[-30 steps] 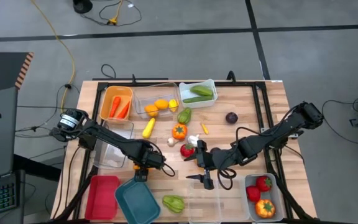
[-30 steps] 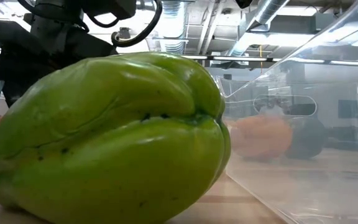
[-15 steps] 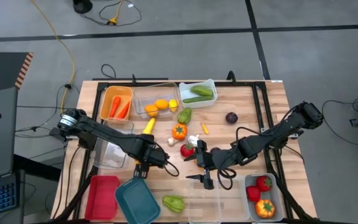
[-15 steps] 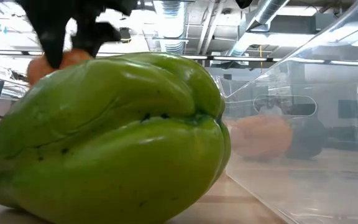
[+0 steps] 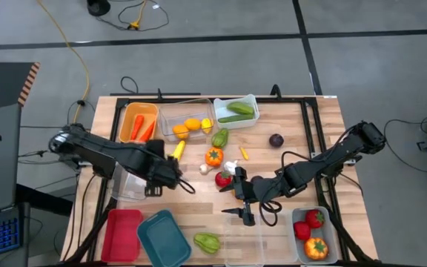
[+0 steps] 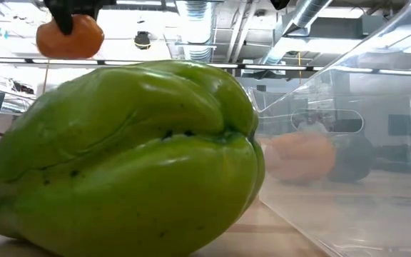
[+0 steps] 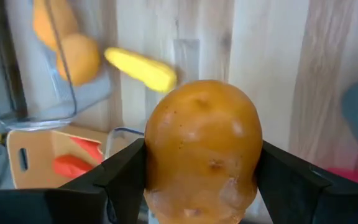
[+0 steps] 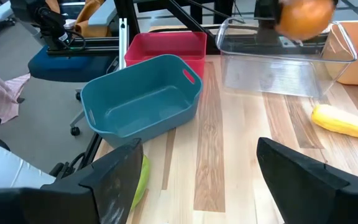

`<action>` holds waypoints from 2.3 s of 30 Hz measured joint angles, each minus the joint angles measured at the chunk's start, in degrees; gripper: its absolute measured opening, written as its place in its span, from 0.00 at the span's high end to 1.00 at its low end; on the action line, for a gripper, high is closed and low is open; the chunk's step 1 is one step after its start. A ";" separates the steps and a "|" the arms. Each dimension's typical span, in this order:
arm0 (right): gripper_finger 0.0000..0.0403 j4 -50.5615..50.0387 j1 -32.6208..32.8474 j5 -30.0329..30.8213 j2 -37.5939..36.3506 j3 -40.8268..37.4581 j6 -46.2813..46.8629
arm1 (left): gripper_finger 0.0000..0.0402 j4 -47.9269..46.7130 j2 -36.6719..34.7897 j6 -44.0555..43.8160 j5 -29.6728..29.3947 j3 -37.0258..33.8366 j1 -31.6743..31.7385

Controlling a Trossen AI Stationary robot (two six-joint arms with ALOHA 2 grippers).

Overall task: Sort produce into baskets
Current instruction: Put the left brown potato into the middle transparent bin, then put the brown potato into the middle transparent bin

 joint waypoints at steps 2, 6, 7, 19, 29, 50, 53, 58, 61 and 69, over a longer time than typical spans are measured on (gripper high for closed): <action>0.15 -0.02 0.00 0.00 0.00 0.00 0.00 | 0.38 -0.16 -3.26 -1.70 -0.02 -1.80 0.00; 0.15 -0.03 0.00 0.00 0.00 0.00 0.00 | 0.38 -0.41 -10.02 -9.98 0.08 -7.13 -0.02; 0.15 0.00 0.00 0.00 0.00 0.00 0.00 | 0.38 -0.45 -11.73 -12.26 0.07 -8.59 -0.02; 0.15 -0.02 0.00 0.00 0.00 0.00 0.00 | 0.34 1.20 -22.49 -22.02 4.59 -21.78 0.00; 0.15 -1.47 -1.32 -0.02 0.00 0.00 -0.02 | 0.18 3.25 -22.08 -21.92 6.07 -26.42 0.00; 0.04 -5.11 -3.91 -0.02 0.00 0.00 0.02 | 0.17 9.72 -22.05 -20.09 3.95 -26.45 0.00; 0.02 -5.11 -3.91 -0.02 0.00 0.00 0.02 | 0.17 9.68 -22.05 -20.08 3.30 -26.45 0.00; 0.08 -5.15 -3.87 -0.02 0.00 0.00 0.04 | 0.17 9.67 -22.05 -20.05 2.57 -26.45 0.00; 0.09 -5.67 -3.47 -0.10 0.00 0.00 1.87 | 0.17 9.66 -22.05 -20.05 2.42 -26.45 0.00; 0.09 -19.50 -7.24 -7.03 -0.76 0.02 31.09 | 0.17 9.88 -22.05 -20.07 1.72 -26.43 0.00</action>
